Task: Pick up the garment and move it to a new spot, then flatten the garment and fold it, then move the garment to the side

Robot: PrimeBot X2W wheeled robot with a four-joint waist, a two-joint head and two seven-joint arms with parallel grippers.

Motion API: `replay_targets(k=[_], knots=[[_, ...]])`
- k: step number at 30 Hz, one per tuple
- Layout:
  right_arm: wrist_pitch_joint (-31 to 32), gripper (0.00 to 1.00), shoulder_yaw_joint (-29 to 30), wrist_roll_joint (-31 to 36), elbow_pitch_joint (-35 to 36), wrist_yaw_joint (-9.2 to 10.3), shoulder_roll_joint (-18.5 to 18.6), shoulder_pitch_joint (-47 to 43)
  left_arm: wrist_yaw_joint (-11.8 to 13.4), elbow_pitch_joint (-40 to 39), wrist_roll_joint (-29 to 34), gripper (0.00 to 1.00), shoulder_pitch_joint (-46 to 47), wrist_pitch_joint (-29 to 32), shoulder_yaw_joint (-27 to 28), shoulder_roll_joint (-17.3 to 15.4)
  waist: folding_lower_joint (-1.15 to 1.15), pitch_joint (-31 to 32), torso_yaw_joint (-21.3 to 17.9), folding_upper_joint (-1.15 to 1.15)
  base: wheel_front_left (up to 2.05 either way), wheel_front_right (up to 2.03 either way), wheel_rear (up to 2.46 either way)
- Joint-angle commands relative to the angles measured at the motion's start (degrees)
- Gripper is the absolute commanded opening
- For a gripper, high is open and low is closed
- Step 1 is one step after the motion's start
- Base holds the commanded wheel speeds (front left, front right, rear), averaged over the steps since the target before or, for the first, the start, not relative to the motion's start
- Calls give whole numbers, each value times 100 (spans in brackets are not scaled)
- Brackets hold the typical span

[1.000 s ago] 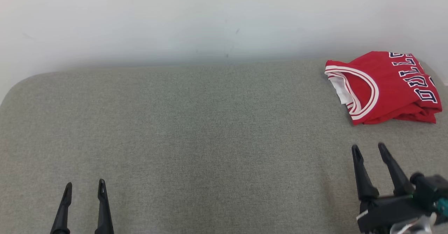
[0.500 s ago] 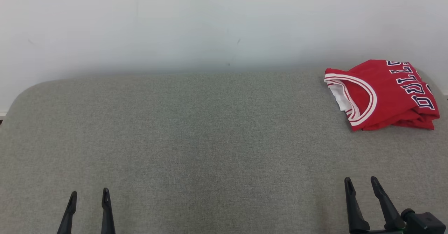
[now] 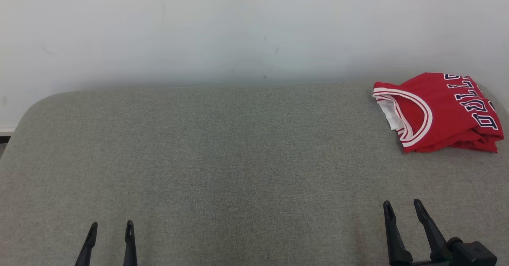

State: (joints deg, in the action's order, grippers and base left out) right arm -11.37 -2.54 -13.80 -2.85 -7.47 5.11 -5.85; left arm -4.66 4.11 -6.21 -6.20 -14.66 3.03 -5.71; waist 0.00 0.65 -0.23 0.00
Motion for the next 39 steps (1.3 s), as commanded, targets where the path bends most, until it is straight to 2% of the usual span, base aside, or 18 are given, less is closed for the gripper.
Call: replay_targets(k=[1,13,23,24,30,39], knots=[[-7,100,1,37,13,-3,1,4,-37,-14,-21,100,-43,45,-48,-42,0,2,10,0,0,0,0],[52,100,7,112,85,-3,-42,-60,-82,-325,-182,100,-92,496,-156,-157,0,2,48,0,0,0,0],[93,100,9,151,120,-3,-61,-81,-2,-507,-190,100,-185,678,-184,-197,0,-4,37,0,0,0,0],[79,0,6,94,98,-1,-47,-34,-5,-492,-200,0,-100,679,-183,-178,1,-4,37,0,0,0,0],[81,0,-15,41,-152,0,-53,-119,10,-207,-238,0,-137,707,-203,-110,1,-4,36,0,0,0,0],[237,0,32,-996,-256,0,-22,42,-27,-46,-1268,0,54,897,-117,-63,1,-10,36,0,0,0,0]])
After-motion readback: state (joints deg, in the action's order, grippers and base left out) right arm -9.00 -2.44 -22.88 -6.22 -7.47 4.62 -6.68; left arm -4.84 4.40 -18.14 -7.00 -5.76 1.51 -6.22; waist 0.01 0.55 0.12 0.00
